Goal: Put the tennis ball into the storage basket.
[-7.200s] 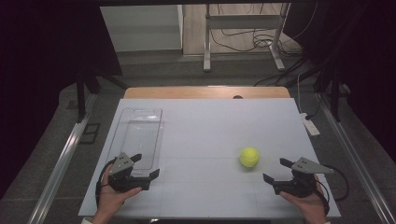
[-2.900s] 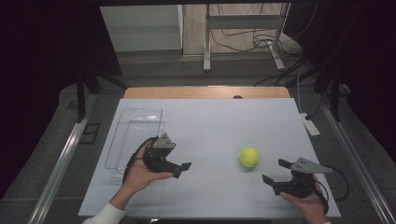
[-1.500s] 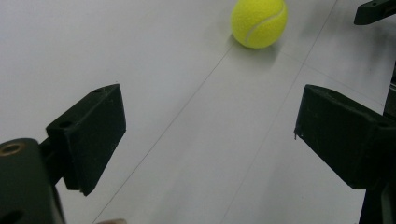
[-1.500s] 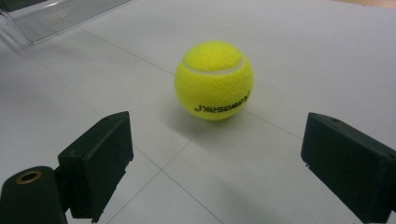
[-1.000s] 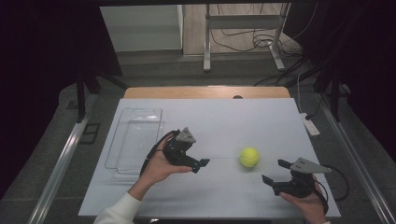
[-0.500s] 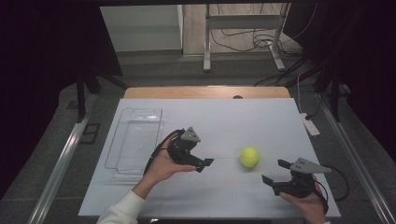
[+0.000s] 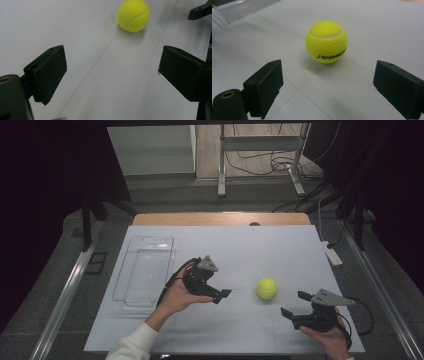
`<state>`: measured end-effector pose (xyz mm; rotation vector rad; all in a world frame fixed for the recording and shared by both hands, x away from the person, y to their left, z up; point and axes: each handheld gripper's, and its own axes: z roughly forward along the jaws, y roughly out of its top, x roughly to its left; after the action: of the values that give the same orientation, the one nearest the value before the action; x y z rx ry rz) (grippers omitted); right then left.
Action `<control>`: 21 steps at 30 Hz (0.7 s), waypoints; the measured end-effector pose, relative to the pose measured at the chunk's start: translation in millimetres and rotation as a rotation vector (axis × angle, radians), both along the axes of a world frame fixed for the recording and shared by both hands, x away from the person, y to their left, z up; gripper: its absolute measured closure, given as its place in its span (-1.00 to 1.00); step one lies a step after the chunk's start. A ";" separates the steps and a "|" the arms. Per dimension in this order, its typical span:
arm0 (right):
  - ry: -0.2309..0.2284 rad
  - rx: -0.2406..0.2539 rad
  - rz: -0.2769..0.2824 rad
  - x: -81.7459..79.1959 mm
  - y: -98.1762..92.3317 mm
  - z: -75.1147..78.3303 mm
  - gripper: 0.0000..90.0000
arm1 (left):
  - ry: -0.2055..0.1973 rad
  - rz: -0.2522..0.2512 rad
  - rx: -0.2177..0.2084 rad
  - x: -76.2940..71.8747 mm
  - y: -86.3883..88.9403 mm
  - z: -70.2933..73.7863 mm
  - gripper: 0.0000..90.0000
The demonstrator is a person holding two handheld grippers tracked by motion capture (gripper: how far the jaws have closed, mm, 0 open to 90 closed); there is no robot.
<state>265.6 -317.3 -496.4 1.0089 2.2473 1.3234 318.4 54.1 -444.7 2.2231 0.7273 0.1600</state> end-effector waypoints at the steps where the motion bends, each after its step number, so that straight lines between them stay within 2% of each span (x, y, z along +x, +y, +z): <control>1: 0.000 -0.002 0.001 -0.2 0.6 -0.2 -0.79 | -0.001 -0.003 0.005 0.5 -0.6 -0.3 -0.82; 21: -0.001 -0.004 0.003 -0.2 0.5 -0.3 -0.79 | 0.007 -0.030 0.010 7.4 -19.1 -0.9 -0.83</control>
<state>265.4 -316.8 -496.7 1.0031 2.2509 1.3198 325.8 35.0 -445.5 2.2441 0.6977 0.1411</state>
